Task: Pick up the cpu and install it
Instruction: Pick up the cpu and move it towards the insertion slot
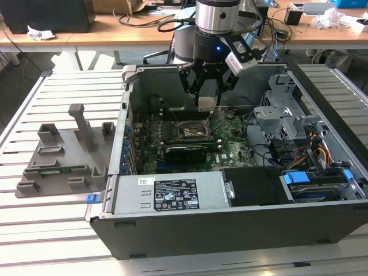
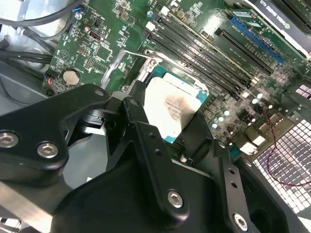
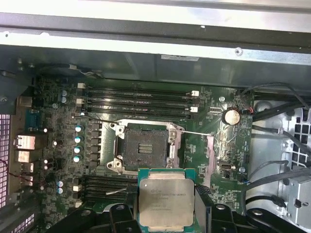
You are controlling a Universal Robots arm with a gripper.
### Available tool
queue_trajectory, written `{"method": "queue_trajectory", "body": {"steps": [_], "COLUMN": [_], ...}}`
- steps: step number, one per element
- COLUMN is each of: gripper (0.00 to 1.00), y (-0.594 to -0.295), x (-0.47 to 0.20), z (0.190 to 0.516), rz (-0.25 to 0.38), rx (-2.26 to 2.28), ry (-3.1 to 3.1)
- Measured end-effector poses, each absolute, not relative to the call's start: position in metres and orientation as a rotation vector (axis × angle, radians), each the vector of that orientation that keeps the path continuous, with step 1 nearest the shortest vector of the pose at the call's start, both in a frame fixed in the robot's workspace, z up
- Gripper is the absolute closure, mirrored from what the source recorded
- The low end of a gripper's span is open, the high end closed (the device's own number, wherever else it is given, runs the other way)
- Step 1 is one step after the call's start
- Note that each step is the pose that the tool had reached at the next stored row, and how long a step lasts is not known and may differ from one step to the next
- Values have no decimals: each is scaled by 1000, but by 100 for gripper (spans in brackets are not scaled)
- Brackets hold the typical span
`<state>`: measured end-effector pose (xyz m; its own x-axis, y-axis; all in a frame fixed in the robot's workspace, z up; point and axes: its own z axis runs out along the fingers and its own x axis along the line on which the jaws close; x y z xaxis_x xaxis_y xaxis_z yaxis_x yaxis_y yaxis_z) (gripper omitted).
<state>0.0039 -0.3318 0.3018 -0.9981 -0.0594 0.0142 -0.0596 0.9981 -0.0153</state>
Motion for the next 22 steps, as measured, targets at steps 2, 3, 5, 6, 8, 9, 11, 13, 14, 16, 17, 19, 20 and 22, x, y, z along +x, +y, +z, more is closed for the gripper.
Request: {"method": "queue_trajectory", "body": {"steps": [2, 3, 5, 6, 8, 9, 11, 13, 14, 16, 17, 19, 20, 22], "gripper": [45, 45, 45, 45, 45, 45, 45, 45, 45, 45, 45, 45, 45, 45], "y": [-332, -331, -330, -329, -324, -322, -318, -314, -313, -313, -313, -313, -313, -313], "x": [4, 4, 4, 3, 0, -3, -6, -8, -8, -8, -8, -8, -8, -8], "z": [300, 298, 295, 295, 293, 292, 290, 288, 287, 284, 283, 282, 282, 282], "rz": [25, 25, 25, 26, 30, 38, 56, 72, 72, 72, 72, 72, 73, 73], "rx": [93, 93, 93, 93, 93, 93, 93, 93, 93, 93, 93, 93, 93, 93], "ry": [-3126, -3126, -3126, -3126, -3126, -3126, -3126, -3125, -3125, -3125, -3125, -3125, -3125, -3125]}}
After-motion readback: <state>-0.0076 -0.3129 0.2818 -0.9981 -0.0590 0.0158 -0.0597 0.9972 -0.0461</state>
